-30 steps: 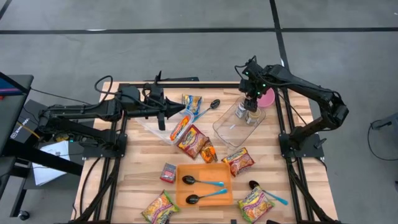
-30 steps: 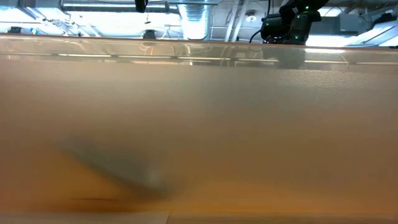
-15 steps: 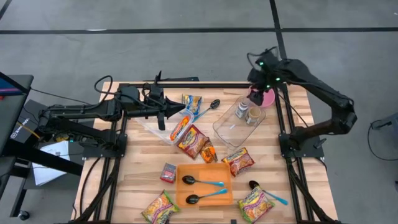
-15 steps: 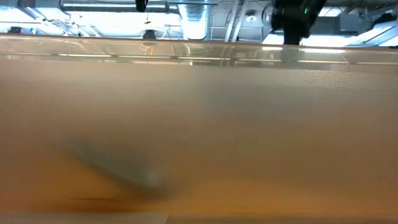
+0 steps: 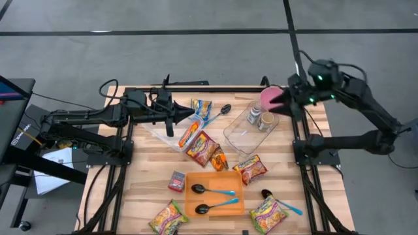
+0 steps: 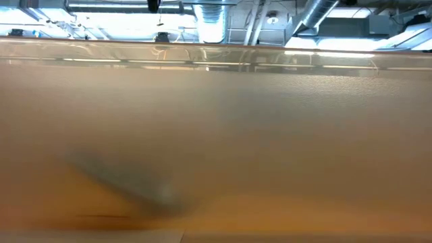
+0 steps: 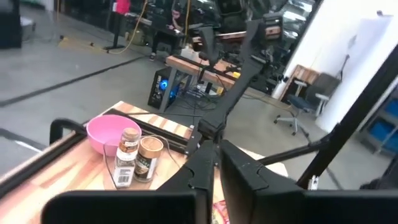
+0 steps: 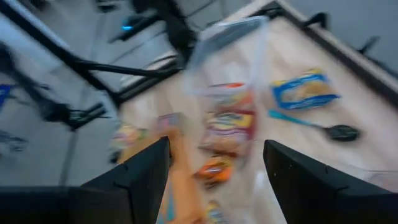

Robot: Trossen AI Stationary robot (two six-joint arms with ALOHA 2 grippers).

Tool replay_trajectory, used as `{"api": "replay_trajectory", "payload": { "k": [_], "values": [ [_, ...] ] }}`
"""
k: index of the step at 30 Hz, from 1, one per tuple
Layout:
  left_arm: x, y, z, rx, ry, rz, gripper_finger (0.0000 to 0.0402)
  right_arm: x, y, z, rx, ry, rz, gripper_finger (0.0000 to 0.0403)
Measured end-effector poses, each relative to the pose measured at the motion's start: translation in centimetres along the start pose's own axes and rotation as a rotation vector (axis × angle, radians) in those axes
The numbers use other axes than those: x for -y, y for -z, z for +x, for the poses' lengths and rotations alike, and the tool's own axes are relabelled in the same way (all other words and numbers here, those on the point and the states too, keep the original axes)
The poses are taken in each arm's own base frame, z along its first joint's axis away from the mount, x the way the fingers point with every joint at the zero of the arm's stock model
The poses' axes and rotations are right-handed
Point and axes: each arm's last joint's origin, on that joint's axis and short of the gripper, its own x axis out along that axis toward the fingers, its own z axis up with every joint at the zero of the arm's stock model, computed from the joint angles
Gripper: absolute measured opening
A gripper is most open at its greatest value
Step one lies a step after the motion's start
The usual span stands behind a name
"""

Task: Pick & Place Food Item
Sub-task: Put the black spoon into the orange bin

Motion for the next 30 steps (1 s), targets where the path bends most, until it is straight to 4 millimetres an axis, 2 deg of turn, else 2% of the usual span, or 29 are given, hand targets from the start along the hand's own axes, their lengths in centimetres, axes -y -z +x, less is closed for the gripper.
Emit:
{"api": "replay_trajectory", "payload": {
  "k": [5,12,17,23,26,30],
  "values": [
    [0.8,0.0,0.0,0.017,0.042,0.104,0.0065,-1.3,1.7,-0.4,0.007,0.057,0.013,0.0251],
    [1.0,-0.7,-0.1,0.094,0.037,0.126,0.0144,-1.6,3.7,-0.1,-0.021,0.072,0.059,0.0251],
    [1.0,-0.8,-0.1,0.103,0.032,0.125,0.0184,-1.5,4.6,0.5,-0.065,0.065,0.093,0.0251],
    [1.4,-0.6,-0.1,0.099,0.048,0.124,0.0195,-1.7,6.2,1.4,-0.205,0.042,0.161,0.0250],
    [1.6,-0.6,-0.2,0.097,0.055,0.124,0.0190,-1.9,8.1,2.3,-0.388,-0.016,0.241,0.0250],
    [1.5,-0.6,-0.2,0.104,0.029,0.123,0.0181,-2.3,11.3,3.8,-0.600,0.017,0.341,0.0250]
  ]
}}
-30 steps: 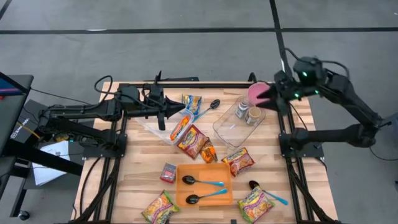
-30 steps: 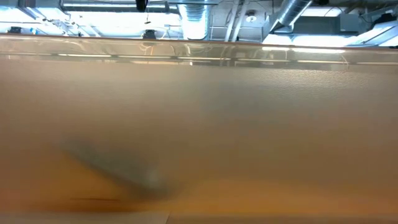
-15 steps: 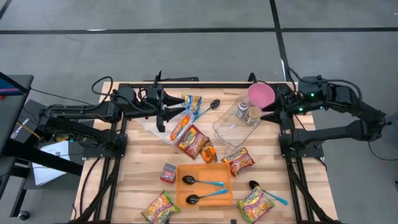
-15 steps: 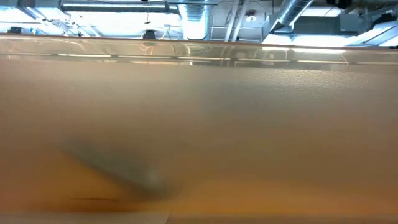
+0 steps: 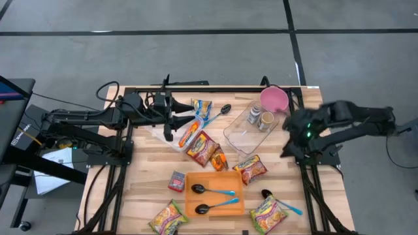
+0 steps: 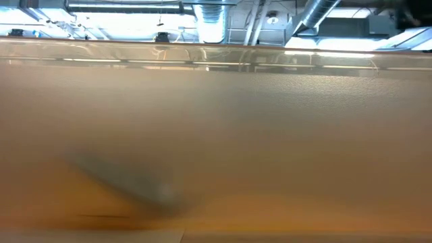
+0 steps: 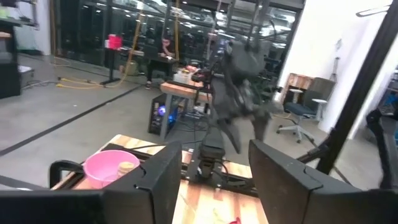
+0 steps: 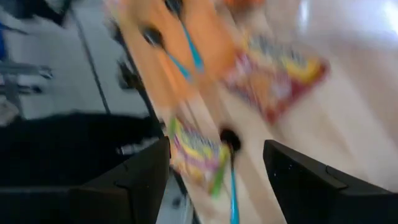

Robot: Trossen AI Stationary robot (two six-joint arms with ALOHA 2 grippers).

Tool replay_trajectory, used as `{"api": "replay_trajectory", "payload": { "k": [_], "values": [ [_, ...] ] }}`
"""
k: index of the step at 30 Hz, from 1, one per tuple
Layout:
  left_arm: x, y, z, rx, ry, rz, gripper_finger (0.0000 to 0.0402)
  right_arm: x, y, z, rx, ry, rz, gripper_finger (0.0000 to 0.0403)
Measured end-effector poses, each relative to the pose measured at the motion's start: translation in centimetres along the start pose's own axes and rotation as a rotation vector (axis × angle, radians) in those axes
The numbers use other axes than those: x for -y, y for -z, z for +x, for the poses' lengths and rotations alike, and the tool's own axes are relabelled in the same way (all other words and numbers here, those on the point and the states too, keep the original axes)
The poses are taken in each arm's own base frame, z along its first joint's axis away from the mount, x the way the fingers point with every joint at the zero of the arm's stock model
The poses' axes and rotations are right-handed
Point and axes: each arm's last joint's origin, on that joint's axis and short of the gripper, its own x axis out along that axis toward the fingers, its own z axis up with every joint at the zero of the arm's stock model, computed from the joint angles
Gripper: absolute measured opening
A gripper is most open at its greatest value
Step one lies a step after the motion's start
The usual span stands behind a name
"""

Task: Pick & Place Food Item
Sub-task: Put the black spoon into the orange bin

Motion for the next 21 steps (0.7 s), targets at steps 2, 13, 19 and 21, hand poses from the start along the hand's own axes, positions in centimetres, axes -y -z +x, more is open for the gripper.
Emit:
{"api": "replay_trajectory", "payload": {
  "k": [2,13,19,21],
  "values": [
    [0.0,0.0,0.0,0.001,-0.004,0.000,0.0176,0.2,1.0,1.5,-0.081,0.029,0.034,0.0250],
    [0.0,0.0,0.0,0.001,-0.005,-0.001,0.0148,0.8,7.4,8.5,-0.366,0.083,0.096,0.0250],
    [0.0,0.0,0.0,0.001,-0.004,-0.002,0.0138,0.5,10.1,11.8,-0.360,0.122,0.086,0.0250],
    [0.0,0.0,0.0,0.001,-0.004,-0.003,0.0136,0.1,11.0,12.8,-0.350,0.135,0.046,0.0250]
  ]
}}
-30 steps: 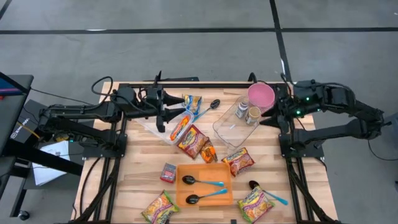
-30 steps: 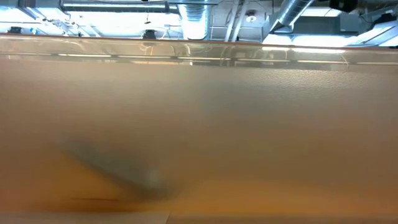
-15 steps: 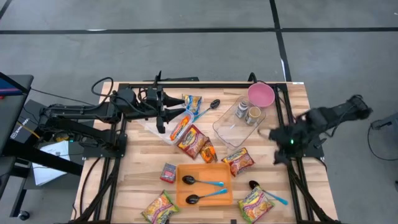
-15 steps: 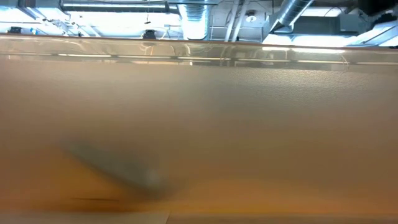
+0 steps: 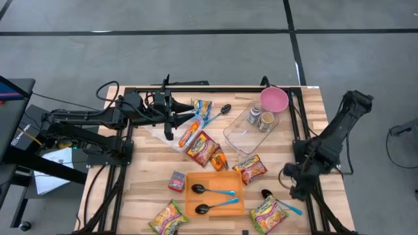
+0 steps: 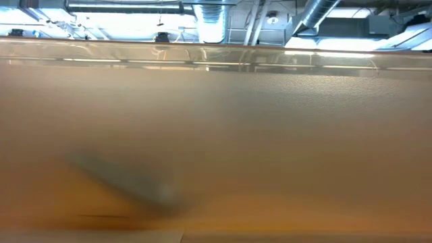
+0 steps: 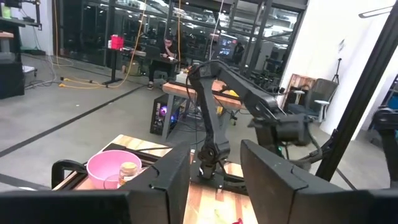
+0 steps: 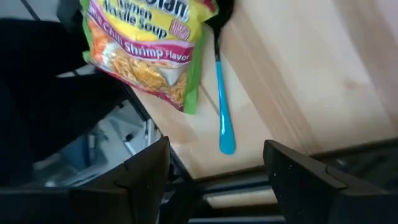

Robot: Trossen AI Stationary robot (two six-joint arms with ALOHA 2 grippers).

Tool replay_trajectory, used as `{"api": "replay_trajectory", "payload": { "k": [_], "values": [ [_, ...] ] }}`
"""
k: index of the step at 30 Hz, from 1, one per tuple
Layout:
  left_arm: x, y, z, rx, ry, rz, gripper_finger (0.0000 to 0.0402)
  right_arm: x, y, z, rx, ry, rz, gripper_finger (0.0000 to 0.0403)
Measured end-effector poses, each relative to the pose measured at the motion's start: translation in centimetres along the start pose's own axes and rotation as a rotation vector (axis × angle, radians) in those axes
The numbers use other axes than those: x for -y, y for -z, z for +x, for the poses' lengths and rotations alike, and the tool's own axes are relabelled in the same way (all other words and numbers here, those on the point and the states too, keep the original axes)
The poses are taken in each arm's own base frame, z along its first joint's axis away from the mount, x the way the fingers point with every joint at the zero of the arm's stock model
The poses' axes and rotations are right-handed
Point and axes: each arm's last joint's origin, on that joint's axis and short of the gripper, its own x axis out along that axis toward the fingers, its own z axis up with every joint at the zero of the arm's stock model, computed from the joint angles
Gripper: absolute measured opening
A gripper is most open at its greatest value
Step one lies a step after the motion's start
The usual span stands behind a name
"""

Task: Pick & Place Food Item
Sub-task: Put the black spoon into the orange bin

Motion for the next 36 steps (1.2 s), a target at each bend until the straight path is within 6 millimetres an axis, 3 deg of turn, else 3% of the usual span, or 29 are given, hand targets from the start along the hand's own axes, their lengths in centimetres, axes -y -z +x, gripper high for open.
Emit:
{"api": "replay_trajectory", "payload": {
  "k": [6,10,15,24,36],
  "values": [
    [0.0,0.0,0.0,0.000,0.000,-0.001,0.0131,-1.5,1.3,4.5,0.070,0.086,-0.100,0.0250],
    [0.0,0.0,0.0,0.000,0.002,-0.001,0.0130,-1.5,2.0,7.6,0.107,0.176,-0.144,0.0250],
    [0.0,0.0,0.0,0.000,0.004,-0.001,0.0130,-1.2,2.3,10.1,0.189,0.239,-0.141,0.0250],
    [0.0,0.0,0.0,0.000,0.003,-0.001,0.0130,-1.7,2.0,10.7,0.256,0.308,-0.133,0.0241],
    [0.0,0.0,0.0,0.001,-0.001,0.000,0.0131,-1.7,0.9,11.3,0.311,0.322,-0.119,0.0161]
  ]
}}
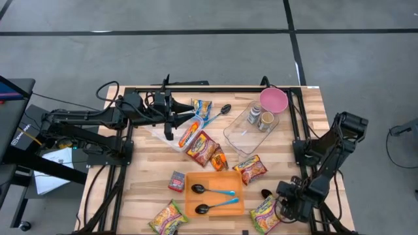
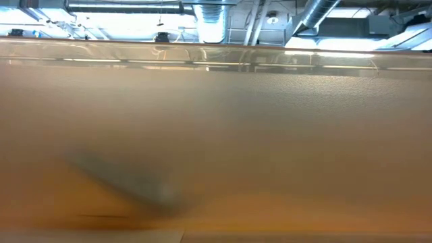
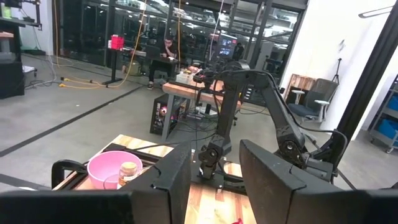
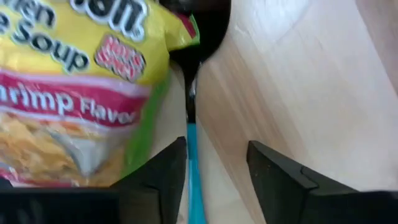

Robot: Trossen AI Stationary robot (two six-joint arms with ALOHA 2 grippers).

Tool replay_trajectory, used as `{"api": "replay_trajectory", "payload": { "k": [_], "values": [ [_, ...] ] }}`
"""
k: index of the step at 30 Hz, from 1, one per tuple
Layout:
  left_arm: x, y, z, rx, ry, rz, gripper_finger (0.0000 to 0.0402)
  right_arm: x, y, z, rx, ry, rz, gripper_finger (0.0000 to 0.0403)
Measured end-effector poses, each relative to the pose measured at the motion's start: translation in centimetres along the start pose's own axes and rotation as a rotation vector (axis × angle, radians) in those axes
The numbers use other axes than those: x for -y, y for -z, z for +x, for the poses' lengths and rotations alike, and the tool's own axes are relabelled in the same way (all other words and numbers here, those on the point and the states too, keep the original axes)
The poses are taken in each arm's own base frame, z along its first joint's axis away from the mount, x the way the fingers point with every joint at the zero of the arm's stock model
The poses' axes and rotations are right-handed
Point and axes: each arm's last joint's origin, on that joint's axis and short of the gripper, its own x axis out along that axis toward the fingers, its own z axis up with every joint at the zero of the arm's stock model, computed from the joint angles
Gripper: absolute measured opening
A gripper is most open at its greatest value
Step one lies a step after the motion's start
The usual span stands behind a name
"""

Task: Pick & Place Food Item
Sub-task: Put the black spoon into the orange bin

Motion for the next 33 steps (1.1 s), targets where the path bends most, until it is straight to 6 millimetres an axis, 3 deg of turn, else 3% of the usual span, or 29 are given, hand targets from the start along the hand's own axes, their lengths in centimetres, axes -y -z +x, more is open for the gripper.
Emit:
{"api": "replay_trajectory", "payload": {
  "k": [13,23,33],
  "values": [
    [0.0,0.0,0.0,-0.001,0.001,0.002,0.0131,-0.2,-2.0,0.5,0.051,-0.004,-0.047,0.0137],
    [0.0,0.0,0.0,-0.004,0.002,0.003,0.0131,0.1,-2.1,0.6,0.006,0.020,-0.041,0.0011],
    [0.0,0.0,0.0,-0.005,0.004,0.003,0.0131,0.4,-2.3,-0.7,-0.017,-0.021,-0.012,0.0005]
  ]
}}
